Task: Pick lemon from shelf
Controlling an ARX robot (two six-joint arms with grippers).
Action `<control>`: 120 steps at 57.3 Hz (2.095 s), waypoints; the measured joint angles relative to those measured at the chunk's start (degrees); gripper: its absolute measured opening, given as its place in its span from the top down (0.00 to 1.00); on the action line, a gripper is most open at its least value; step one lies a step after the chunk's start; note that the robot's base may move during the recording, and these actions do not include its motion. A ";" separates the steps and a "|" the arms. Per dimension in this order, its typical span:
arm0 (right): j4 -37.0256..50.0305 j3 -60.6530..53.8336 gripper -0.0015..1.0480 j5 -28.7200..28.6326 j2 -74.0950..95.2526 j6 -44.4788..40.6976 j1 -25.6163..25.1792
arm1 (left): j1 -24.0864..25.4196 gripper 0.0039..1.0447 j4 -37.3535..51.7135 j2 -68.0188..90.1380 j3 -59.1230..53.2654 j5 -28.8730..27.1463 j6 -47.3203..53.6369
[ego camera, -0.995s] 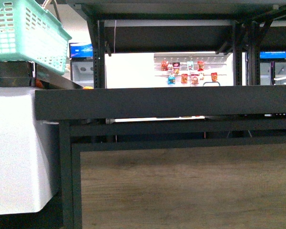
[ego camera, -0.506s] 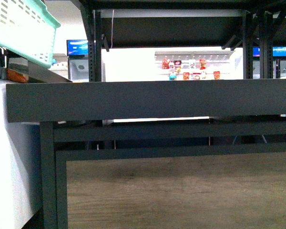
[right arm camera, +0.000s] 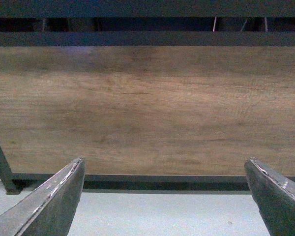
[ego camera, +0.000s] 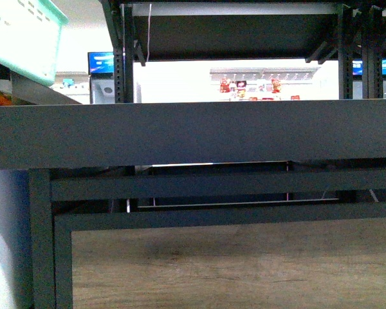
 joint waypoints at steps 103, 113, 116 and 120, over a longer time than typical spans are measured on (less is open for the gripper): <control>0.00 0.00 0.07 0.02 0.04 0.00 0.00 | 0.00 0.08 0.00 -0.04 0.00 0.00 -0.02; 0.00 0.00 0.07 0.00 0.04 -0.02 0.00 | 0.00 0.08 0.00 -0.04 0.00 0.00 0.00; 0.00 0.00 0.07 0.04 0.04 0.02 0.00 | 0.00 0.08 0.00 -0.04 0.00 0.00 0.00; 0.00 0.00 0.07 0.02 0.04 -0.02 0.00 | 0.00 0.08 0.00 -0.04 0.00 -0.04 0.00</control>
